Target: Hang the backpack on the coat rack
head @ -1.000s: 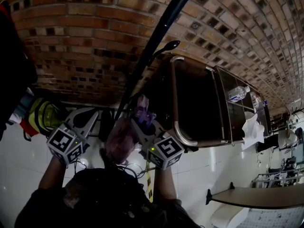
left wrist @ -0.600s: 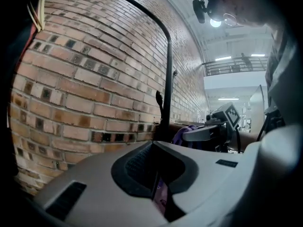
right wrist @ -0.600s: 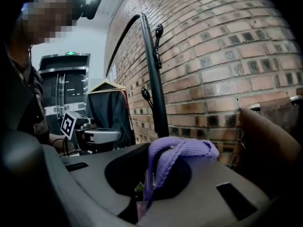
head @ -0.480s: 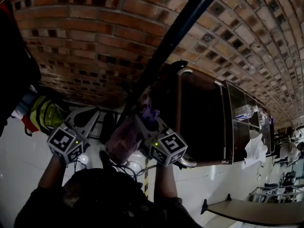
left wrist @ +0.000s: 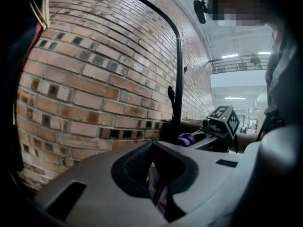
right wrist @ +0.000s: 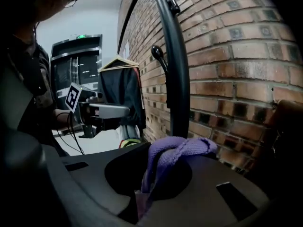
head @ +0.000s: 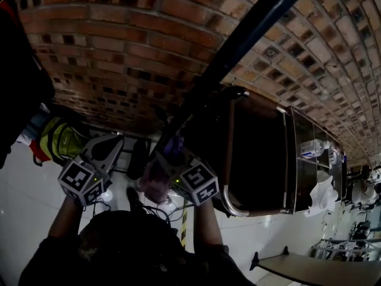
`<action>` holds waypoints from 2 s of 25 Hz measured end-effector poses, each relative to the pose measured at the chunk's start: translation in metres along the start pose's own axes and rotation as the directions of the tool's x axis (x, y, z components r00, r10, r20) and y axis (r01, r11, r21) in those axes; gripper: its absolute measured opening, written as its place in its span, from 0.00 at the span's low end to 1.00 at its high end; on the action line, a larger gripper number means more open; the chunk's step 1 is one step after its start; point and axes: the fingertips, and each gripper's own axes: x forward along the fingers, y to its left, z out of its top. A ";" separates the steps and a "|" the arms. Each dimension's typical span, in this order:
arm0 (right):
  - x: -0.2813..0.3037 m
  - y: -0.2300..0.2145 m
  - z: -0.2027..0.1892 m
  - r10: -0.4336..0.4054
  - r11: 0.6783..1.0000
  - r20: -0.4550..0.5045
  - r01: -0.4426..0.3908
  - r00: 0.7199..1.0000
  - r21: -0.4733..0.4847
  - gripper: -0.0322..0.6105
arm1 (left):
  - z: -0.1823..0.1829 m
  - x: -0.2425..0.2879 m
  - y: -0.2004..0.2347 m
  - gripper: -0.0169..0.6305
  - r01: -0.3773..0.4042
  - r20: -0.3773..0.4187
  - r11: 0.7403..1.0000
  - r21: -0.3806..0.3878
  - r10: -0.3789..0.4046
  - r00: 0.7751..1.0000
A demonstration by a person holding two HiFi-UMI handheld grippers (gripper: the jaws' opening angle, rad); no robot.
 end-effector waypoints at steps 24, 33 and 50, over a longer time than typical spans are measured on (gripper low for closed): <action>0.018 -0.019 -0.058 -0.242 0.952 0.165 0.201 0.956 0.231 0.17 | -0.031 -0.032 -0.024 0.09 0.042 -0.044 0.999 -0.001 -0.042 0.998; -0.023 -0.012 -0.077 -0.394 0.907 0.201 0.343 0.897 0.244 0.25 | -0.042 -0.063 -0.031 0.09 0.052 -0.045 0.999 -0.001 -0.052 0.998; -0.112 0.131 -0.023 -0.509 0.860 0.454 0.409 0.731 0.305 0.07 | -0.043 -0.174 -0.069 0.09 0.139 -0.008 0.990 0.025 -0.138 0.990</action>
